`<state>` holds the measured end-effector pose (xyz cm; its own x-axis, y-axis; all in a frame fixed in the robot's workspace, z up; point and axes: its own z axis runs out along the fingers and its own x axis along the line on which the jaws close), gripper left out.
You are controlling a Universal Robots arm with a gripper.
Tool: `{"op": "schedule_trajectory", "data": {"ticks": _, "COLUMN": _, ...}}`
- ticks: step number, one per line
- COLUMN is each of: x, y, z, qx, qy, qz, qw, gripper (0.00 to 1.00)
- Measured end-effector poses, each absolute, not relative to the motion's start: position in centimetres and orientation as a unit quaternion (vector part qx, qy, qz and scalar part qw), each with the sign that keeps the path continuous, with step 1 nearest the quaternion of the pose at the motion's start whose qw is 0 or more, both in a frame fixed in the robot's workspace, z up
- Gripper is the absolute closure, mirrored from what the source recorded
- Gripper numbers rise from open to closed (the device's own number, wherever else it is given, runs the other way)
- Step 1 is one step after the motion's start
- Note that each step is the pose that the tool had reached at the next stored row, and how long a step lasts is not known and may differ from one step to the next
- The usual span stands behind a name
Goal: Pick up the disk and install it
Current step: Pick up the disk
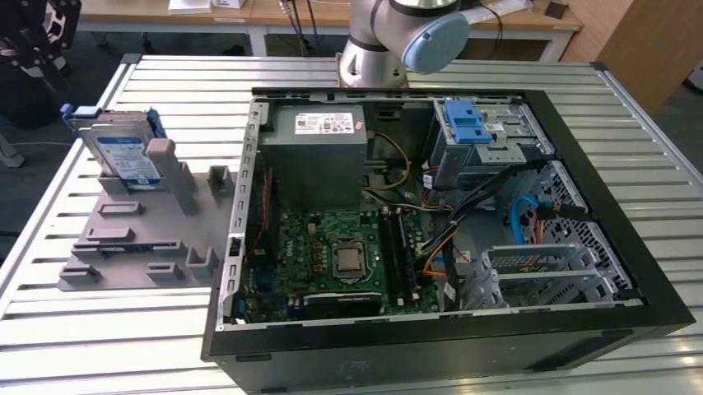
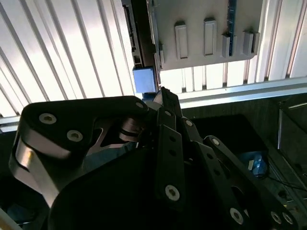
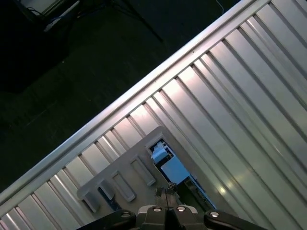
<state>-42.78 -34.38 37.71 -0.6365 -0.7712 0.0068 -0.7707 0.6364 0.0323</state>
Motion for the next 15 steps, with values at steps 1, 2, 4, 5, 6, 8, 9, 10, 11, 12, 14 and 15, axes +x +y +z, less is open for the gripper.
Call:
{"op": "schedule_trajectory", "data": {"ticks": 1, "x": -42.78, "y": -34.38, "z": 37.71, "qx": 0.431, "qy": -0.902, "qz": -0.013, "qw": 0.01, "gripper": 0.89}}
{"op": "schedule_trajectory", "data": {"ticks": 2, "x": -42.78, "y": -34.38, "z": 37.71, "qx": 0.436, "qy": -0.9, "qz": -0.013, "qw": 0.01, "gripper": 0.89}}
{"op": "schedule_trajectory", "data": {"ticks": 4, "x": -42.78, "y": -34.38, "z": 37.71, "qx": 0.446, "qy": -0.895, "qz": -0.013, "qw": 0.01, "gripper": 0.89}}
{"op": "schedule_trajectory", "data": {"ticks": 5, "x": -42.78, "y": -34.38, "z": 37.72, "qx": 0.451, "qy": -0.893, "qz": -0.013, "qw": 0.01, "gripper": 0.89}}
{"op": "schedule_trajectory", "data": {"ticks": 6, "x": -42.78, "y": -34.38, "z": 37.71, "qx": 0.456, "qy": -0.89, "qz": -0.013, "qw": 0.01, "gripper": 0.89}}
{"op": "schedule_trajectory", "data": {"ticks": 8, "x": -42.78, "y": -34.38, "z": 37.71, "qx": 0.465, "qy": -0.885, "qz": -0.013, "qw": 0.011, "gripper": 0.89}}
{"op": "schedule_trajectory", "data": {"ticks": 9, "x": -42.78, "y": -34.38, "z": 37.71, "qx": 0.47, "qy": -0.882, "qz": -0.013, "qw": 0.011, "gripper": 0.89}}
{"op": "schedule_trajectory", "data": {"ticks": 10, "x": -42.78, "y": -34.38, "z": 37.71, "qx": 0.475, "qy": -0.88, "qz": -0.012, "qw": 0.011, "gripper": 0.89}}
{"op": "schedule_trajectory", "data": {"ticks": 11, "x": -42.78, "y": -34.38, "z": 37.71, "qx": 0.48, "qy": -0.877, "qz": -0.012, "qw": 0.011, "gripper": 0.89}}
{"op": "schedule_trajectory", "data": {"ticks": 12, "x": -42.78, "y": -34.38, "z": 37.71, "qx": 0.484, "qy": -0.875, "qz": -0.012, "qw": 0.011, "gripper": 0.89}}
{"op": "schedule_trajectory", "data": {"ticks": 14, "x": -42.78, "y": -34.38, "z": 37.71, "qx": 0.493, "qy": -0.87, "qz": -0.012, "qw": 0.011, "gripper": 0.89}}
{"op": "schedule_trajectory", "data": {"ticks": 15, "x": -42.78, "y": -34.38, "z": 37.72, "qx": 0.498, "qy": -0.867, "qz": -0.012, "qw": 0.011, "gripper": 0.89}}
